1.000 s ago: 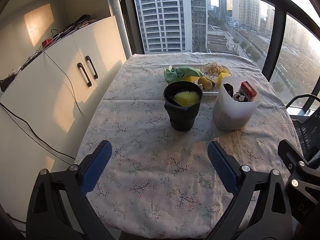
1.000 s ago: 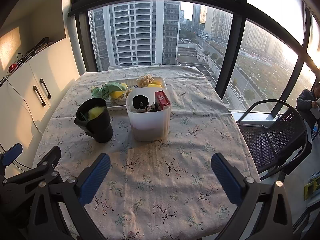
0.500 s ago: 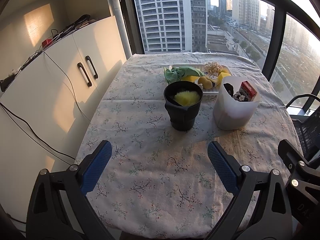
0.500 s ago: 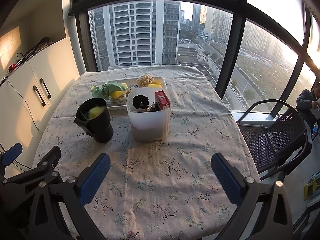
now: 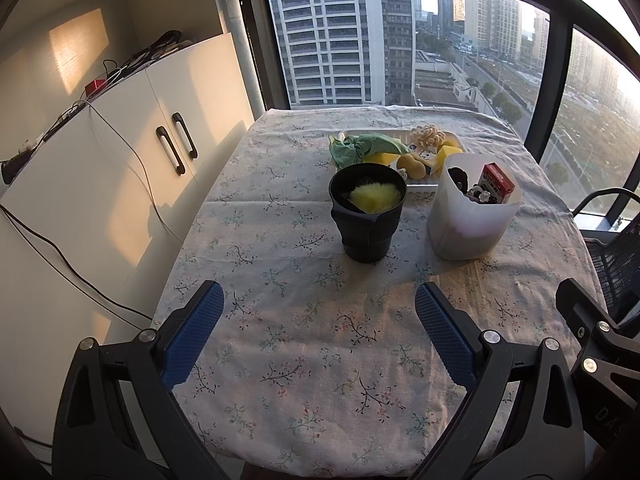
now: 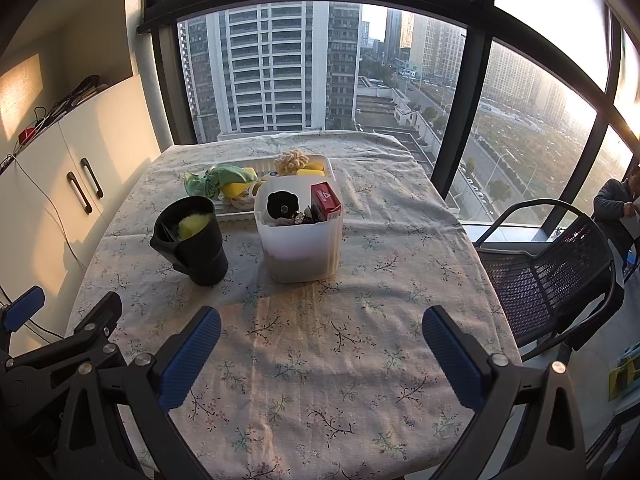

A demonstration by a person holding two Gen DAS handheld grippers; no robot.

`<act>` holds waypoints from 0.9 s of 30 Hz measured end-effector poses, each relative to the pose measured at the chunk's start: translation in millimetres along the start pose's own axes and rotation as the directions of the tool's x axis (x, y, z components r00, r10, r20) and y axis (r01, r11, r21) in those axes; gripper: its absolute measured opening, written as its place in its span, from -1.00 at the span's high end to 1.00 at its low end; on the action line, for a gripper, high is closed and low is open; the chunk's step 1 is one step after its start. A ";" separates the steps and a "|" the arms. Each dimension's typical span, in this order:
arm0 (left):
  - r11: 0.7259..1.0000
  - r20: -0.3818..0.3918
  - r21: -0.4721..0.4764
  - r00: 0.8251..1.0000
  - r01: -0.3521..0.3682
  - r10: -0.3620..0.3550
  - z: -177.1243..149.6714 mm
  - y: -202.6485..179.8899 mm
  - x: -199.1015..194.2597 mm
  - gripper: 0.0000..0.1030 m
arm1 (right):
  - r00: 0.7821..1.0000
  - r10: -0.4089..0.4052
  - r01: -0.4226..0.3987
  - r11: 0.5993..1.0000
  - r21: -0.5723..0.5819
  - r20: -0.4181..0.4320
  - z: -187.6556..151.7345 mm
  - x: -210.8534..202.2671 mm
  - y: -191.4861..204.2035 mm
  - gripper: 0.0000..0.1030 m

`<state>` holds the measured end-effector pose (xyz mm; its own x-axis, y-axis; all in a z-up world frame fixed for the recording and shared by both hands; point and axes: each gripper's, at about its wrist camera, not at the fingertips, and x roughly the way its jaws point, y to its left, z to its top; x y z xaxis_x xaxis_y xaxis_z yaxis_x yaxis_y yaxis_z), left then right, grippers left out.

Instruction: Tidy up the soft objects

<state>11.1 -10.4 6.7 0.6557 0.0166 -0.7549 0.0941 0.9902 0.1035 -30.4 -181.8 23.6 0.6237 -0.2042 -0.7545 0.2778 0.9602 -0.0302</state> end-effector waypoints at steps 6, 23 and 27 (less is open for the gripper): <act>1.000 0.000 0.001 1.000 -0.002 0.002 -0.1 -0.5 -0.2 -0.90 | 1.000 -0.001 0.001 1.000 0.000 0.001 0.0 -0.1 0.0 -1.00; 1.000 0.001 0.000 1.000 -0.004 0.004 -0.4 -1.5 -0.3 -0.90 | 1.000 -0.002 0.002 1.000 -0.002 0.005 0.2 -1.3 0.0 -1.00; 1.000 0.001 0.001 1.000 -0.004 0.004 -0.5 -2.1 -0.2 -0.90 | 1.000 -0.002 0.002 1.000 -0.003 0.007 0.2 -1.7 0.1 -1.00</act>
<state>10.4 -12.5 6.3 0.6566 0.0200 -0.7540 0.0925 0.9900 0.1067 -31.3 -181.5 24.9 0.6283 -0.2078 -0.7497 0.2773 0.9602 -0.0338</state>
